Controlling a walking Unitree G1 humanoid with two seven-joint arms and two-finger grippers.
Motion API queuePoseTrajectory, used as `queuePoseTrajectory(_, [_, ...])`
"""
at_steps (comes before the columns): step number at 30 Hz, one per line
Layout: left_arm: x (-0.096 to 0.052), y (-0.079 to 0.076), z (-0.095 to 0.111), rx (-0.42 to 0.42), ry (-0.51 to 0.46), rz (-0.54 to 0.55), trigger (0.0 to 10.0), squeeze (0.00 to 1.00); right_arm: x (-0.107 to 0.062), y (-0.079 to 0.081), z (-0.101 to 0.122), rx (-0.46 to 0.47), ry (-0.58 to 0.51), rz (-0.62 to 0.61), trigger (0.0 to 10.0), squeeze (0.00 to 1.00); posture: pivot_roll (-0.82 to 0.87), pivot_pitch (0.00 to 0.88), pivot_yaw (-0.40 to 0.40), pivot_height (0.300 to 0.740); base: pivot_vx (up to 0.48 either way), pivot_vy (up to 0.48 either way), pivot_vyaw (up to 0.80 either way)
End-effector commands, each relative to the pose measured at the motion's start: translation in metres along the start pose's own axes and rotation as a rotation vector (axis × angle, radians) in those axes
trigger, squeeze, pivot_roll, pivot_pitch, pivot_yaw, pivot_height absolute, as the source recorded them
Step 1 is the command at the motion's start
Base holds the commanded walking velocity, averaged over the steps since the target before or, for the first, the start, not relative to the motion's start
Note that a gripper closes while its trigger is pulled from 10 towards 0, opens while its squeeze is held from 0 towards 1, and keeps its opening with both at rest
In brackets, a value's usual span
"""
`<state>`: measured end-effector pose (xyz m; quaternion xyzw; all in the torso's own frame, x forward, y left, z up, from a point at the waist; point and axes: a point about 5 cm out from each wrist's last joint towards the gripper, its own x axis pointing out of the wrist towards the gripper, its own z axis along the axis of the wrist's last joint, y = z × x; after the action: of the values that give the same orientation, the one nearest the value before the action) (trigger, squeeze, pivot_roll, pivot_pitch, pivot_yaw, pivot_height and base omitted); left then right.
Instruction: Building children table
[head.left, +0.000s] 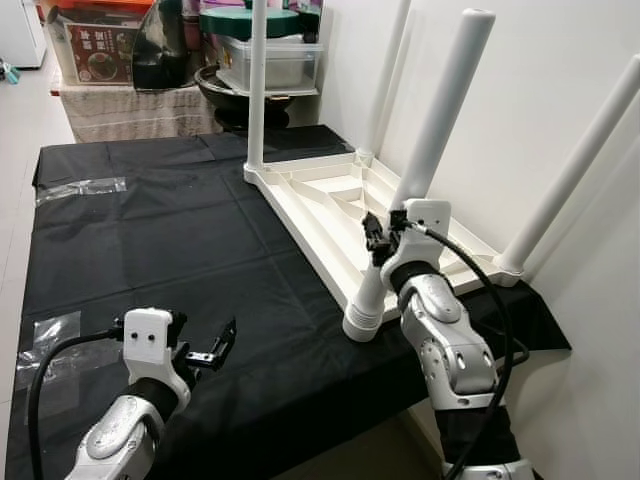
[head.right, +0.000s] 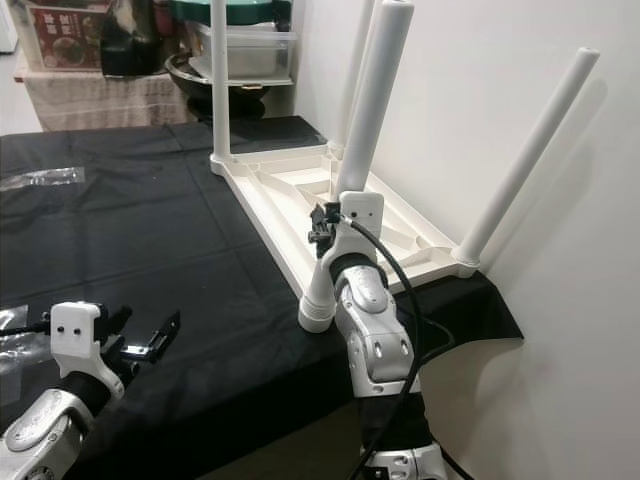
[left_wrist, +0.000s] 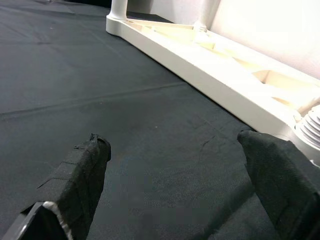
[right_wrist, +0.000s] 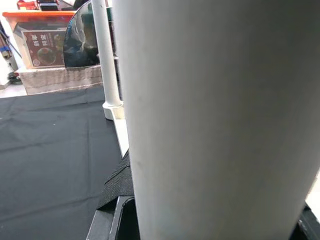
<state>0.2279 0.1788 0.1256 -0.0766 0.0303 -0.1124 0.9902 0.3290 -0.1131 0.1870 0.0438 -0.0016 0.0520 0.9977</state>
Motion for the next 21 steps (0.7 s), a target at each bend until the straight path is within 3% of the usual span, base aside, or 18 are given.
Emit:
queuePoseTrajectory(1, [0.0007, -0.0020, -0.0032, -0.001, 0.006, -0.007, 10.0, 0.00, -0.0061, -0.0073, -0.0518, 0.020, 0.266, -0.021, 10.0, 0.00, 0.09, 0.000, -0.116, 0.740, 0.000, 0.000, 0.00])
queuePoseTrajectory(21, [-0.0003, -0.0019, -0.0050, -0.005, 0.008, -0.006, 10.0, 0.00, -0.0055, -0.0072, -0.0462, 0.053, 0.261, -0.022, 10.0, 0.00, 0.06, 0.000, -0.111, 0.740, 0.000, 0.000, 0.00])
